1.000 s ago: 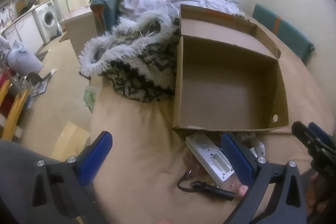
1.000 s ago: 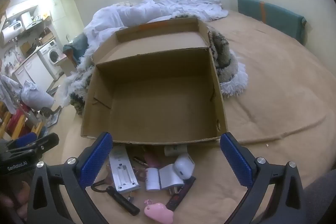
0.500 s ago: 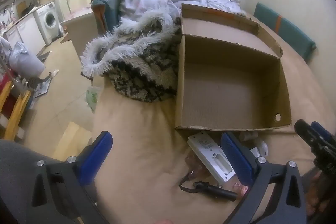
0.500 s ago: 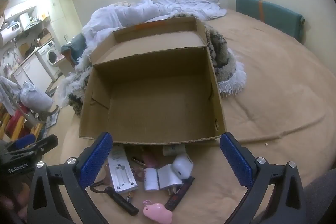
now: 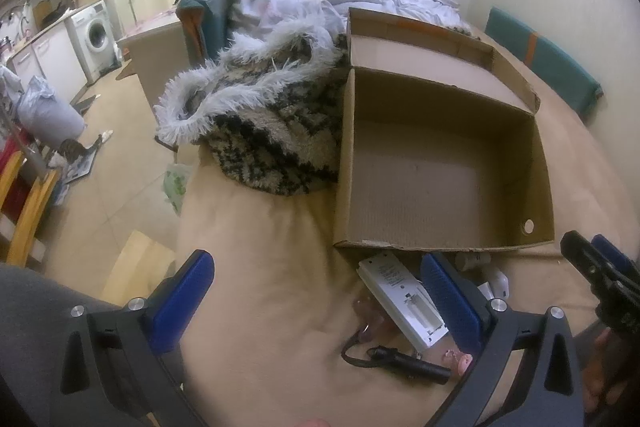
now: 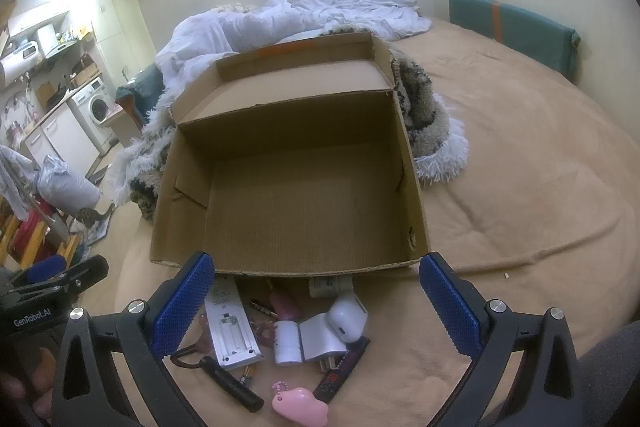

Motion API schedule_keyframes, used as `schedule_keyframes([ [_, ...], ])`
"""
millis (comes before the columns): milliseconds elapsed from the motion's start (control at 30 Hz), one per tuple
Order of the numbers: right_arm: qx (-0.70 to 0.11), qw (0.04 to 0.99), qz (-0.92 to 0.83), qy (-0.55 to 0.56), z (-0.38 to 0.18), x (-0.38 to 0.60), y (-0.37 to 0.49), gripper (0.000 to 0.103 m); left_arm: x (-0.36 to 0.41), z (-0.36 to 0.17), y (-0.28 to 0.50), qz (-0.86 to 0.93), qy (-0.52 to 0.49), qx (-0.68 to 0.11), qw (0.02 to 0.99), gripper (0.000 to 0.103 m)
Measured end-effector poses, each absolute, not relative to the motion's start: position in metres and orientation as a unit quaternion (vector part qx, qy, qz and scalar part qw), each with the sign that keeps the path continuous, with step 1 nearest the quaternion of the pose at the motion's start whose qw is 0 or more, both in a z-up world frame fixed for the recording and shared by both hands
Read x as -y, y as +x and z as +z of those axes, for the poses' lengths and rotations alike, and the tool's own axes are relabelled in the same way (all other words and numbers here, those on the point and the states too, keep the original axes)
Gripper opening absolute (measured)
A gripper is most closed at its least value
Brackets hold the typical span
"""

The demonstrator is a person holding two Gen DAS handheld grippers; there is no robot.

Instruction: Organize rigid objects

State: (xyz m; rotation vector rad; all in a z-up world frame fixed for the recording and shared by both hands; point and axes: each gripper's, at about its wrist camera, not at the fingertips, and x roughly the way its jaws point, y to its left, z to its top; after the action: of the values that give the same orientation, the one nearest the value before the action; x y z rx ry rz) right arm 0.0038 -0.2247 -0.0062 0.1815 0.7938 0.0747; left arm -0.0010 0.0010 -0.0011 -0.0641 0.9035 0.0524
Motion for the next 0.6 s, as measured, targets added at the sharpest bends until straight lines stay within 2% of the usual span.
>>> schedule_keyframes([
  [600,-0.384,0.918,0.035,0.091,-0.0046,0.2273,0.0032,0.103,-0.002,-0.0012,-0.0014,0.034,-0.028,-0.435,0.899,0.103],
])
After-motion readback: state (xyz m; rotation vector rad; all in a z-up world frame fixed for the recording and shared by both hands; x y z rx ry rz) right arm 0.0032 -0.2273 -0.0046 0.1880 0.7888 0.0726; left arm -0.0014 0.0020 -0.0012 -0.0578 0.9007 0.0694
